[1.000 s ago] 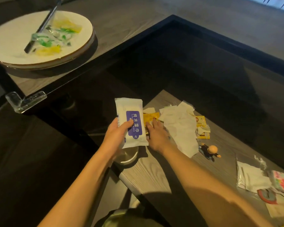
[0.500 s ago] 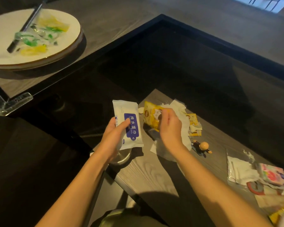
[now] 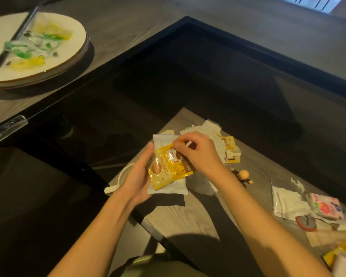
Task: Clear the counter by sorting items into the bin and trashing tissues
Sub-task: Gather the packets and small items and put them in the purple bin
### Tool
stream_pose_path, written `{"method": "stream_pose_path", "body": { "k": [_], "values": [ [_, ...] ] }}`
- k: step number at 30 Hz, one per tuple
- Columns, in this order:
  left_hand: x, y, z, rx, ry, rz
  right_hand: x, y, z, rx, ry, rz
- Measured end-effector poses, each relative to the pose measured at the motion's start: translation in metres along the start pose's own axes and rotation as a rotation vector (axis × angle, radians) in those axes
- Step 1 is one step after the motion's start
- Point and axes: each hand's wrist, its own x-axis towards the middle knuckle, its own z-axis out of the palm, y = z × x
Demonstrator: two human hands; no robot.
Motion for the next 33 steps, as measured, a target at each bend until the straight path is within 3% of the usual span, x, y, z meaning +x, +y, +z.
{"method": "stream_pose_path", "body": {
  "k": [4,7,9,11,13,18,25,29,33],
  "values": [
    [0.002,-0.004,0.003,0.126,0.116,0.008,-0.001,0.007,0.008,-0.084,0.017,-0.019],
    [0.006,-0.008,0.007,0.182,0.163,0.042,-0.006,0.018,-0.003,-0.042,0.23,0.06],
    [0.009,-0.01,0.01,0.188,0.177,0.043,-0.012,0.035,-0.022,-0.21,0.38,0.178],
    [0.011,-0.013,0.013,0.201,0.172,0.032,-0.023,0.06,-0.044,-0.487,0.339,0.347],
    [0.014,-0.015,0.015,0.209,0.164,0.015,-0.037,0.082,-0.059,-0.597,0.189,0.487],
    [0.023,-0.027,0.024,0.248,0.162,-0.011,-0.061,0.104,-0.062,-0.348,0.009,0.52],
    [0.034,-0.04,0.034,0.293,0.138,-0.059,-0.07,0.09,-0.078,-0.225,0.273,0.474],
    [0.043,-0.049,0.049,0.309,0.099,-0.066,-0.077,0.056,-0.104,-0.02,0.394,0.332],
    [0.051,-0.061,0.067,0.235,-0.009,-0.156,-0.079,0.031,-0.119,0.166,0.067,0.252]
  ]
}}
